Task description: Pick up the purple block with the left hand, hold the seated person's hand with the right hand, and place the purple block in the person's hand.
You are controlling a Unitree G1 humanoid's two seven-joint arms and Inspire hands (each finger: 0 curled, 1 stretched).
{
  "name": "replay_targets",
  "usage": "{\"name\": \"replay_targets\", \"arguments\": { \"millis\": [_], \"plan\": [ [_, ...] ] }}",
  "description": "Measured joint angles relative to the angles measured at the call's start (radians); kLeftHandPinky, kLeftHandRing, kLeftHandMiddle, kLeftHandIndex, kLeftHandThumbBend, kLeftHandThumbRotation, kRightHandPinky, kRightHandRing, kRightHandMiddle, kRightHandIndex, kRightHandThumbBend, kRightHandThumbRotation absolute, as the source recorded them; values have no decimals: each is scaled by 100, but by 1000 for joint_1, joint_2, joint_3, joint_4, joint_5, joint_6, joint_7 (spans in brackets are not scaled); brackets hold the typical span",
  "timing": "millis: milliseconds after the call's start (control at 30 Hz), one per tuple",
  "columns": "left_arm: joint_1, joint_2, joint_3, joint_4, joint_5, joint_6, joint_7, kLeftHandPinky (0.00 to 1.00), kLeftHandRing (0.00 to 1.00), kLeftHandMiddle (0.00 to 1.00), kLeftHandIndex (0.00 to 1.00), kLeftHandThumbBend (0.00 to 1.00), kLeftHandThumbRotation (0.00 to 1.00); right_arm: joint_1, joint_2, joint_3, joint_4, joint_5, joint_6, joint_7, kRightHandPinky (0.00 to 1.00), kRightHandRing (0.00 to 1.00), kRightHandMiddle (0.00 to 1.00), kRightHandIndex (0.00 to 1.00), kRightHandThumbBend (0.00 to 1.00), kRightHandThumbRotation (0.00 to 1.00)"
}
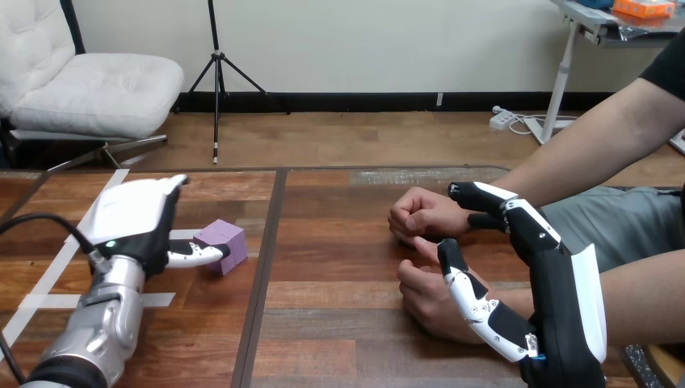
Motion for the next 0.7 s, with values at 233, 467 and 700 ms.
{"name": "replay_targets", "arguments": {
  "millis": [233,467,700],
  "plan": [
    [0,-6,107,-2,-164,-10,-96,78,87,91,93,96,51,0,0,-1,0,-3,0,0,68,74,74,71,36,22],
    [0,8,202,-1,-289,-31,-189,72,84,90,92,99,53,0,-1,-1,0,-4,0,0,69,74,74,71,37,22],
    [0,37,262,6,-357,-58,-283,70,84,90,90,100,54,0,-1,-1,0,-3,0,0,69,74,74,71,37,22]
  ]
}}
